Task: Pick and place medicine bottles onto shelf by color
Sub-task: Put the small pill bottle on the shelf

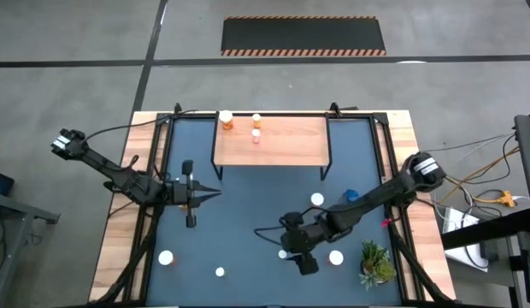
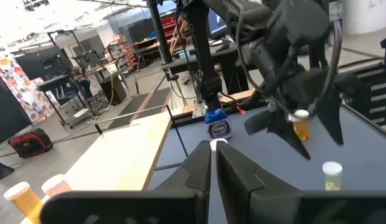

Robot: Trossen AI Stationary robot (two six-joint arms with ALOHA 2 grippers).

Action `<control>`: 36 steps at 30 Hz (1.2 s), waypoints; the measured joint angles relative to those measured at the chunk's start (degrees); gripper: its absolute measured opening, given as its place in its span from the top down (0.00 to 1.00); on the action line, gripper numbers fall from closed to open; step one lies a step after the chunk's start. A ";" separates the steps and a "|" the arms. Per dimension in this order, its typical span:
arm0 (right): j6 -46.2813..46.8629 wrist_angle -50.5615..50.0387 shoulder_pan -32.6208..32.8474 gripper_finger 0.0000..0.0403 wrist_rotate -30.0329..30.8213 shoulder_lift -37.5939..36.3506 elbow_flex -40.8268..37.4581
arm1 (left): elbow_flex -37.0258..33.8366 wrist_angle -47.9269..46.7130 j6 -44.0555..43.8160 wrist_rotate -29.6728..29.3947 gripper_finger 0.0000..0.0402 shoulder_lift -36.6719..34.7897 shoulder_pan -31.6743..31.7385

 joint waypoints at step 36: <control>-1.62 4.82 -0.21 0.71 -0.38 6.11 0.20 | -0.05 0.03 -0.61 0.07 0.98 2.49 -0.04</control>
